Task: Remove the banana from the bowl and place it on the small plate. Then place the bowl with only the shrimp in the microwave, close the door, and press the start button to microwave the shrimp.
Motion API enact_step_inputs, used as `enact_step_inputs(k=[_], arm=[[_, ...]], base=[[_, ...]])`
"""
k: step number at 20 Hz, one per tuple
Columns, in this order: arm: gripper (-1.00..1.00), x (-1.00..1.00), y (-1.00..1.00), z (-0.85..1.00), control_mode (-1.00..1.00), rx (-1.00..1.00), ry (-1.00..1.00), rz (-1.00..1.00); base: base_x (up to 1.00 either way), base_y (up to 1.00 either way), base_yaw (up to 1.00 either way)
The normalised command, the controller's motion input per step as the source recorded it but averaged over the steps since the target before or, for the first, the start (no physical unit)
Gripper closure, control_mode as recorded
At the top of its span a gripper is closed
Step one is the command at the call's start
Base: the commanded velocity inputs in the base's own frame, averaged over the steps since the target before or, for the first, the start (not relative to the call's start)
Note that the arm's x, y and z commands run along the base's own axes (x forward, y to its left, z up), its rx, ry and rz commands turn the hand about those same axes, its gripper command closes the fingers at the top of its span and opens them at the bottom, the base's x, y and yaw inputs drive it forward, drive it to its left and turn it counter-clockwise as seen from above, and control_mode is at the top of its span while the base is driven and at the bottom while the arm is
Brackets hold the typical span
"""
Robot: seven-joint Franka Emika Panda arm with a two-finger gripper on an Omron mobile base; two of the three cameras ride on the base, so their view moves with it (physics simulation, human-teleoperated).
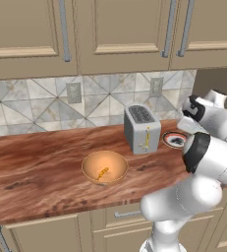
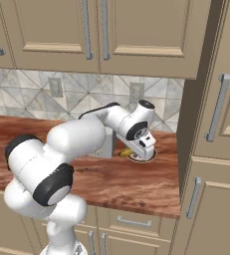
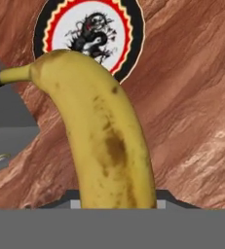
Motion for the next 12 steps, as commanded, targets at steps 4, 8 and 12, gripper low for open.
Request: enact_step_inputs(k=[4, 8, 12], arm=[[1.00, 0.50, -0.16, -0.40, -1.00, 0.00, 0.00, 0.00], [1.00, 0.54, -0.05, -0.33, -1.00, 0.00, 0.00, 0.00], [1.00, 0.55, -0.01, -0.27, -1.00, 0.00, 0.00, 0.00]], base=[[0.00, 0.00, 0.00], [0.00, 0.00, 0.00], [0.00, 0.00, 0.00]])
